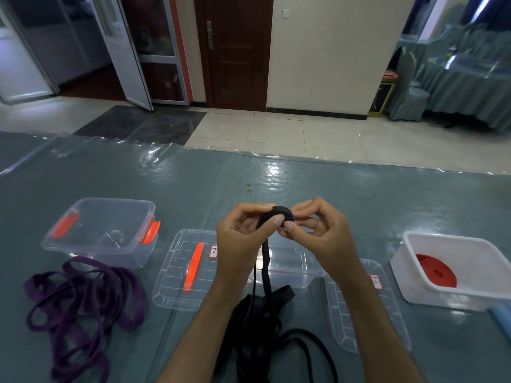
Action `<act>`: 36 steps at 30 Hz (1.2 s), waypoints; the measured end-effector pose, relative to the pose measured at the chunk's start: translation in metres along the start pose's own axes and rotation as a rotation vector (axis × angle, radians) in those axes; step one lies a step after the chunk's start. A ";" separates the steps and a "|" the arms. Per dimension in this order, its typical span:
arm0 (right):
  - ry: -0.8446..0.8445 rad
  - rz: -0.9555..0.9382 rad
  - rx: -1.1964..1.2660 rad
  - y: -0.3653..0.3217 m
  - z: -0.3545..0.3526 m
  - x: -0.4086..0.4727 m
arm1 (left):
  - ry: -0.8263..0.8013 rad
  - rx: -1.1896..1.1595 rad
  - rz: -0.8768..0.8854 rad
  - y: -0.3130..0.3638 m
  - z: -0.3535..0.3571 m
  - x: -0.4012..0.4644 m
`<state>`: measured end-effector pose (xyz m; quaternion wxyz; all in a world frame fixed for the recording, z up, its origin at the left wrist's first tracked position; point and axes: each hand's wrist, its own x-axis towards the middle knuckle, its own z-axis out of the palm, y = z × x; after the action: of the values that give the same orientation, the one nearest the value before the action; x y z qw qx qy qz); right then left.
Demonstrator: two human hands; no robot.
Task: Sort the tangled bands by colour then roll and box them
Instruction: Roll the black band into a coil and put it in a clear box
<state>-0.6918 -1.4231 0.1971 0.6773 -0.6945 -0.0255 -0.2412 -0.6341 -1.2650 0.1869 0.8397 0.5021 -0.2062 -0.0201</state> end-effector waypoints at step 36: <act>0.331 -0.066 0.071 -0.024 0.035 0.003 | 0.160 0.079 0.033 -0.014 0.026 -0.005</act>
<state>-0.6874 -1.3888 0.2213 0.6883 -0.6196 0.0552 -0.3733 -0.6458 -1.2920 0.1842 0.8333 0.5312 -0.1474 0.0421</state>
